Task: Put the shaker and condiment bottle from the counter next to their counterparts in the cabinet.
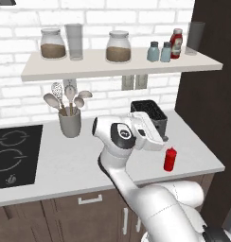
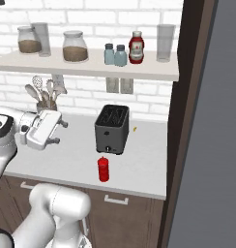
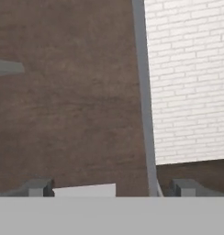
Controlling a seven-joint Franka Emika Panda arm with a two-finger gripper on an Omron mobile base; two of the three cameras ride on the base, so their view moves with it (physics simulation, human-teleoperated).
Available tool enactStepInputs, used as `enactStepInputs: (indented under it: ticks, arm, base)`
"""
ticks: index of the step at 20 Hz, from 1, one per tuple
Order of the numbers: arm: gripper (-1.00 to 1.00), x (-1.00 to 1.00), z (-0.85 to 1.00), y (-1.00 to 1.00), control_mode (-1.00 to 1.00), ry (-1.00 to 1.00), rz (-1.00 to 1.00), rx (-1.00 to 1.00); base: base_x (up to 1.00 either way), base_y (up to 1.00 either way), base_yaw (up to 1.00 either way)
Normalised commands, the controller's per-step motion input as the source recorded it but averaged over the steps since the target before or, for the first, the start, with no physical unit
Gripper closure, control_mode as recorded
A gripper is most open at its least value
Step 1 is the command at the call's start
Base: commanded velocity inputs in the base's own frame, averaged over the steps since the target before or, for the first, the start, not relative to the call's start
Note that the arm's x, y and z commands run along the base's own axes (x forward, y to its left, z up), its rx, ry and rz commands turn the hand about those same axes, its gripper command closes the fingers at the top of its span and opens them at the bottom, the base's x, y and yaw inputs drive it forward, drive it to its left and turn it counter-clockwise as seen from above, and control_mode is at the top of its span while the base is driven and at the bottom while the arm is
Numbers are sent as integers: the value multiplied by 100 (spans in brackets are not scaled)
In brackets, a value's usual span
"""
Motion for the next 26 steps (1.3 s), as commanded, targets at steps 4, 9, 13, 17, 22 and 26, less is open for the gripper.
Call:
enactStepInputs:
  ticks: [4,9,13,17,22,26]
  arm:
    - [-100,-33,-81,8,-100,-5,2,7]
    - [-100,-3,-53,-27,-100,0,4,4]
    - [-100,0,-25,-30,-100,5,7,0]
    - [-100,0,-36,-16,-100,13,14,0]
    - [-100,0,-56,-15,-100,14,14,0]
    - [-100,3,-57,-5,-100,8,8,0]
  base:
    - [0,0,0]
    - [0,0,0]
    - [0,0,0]
    - [0,0,0]
    - [0,0,0]
    - [0,0,0]
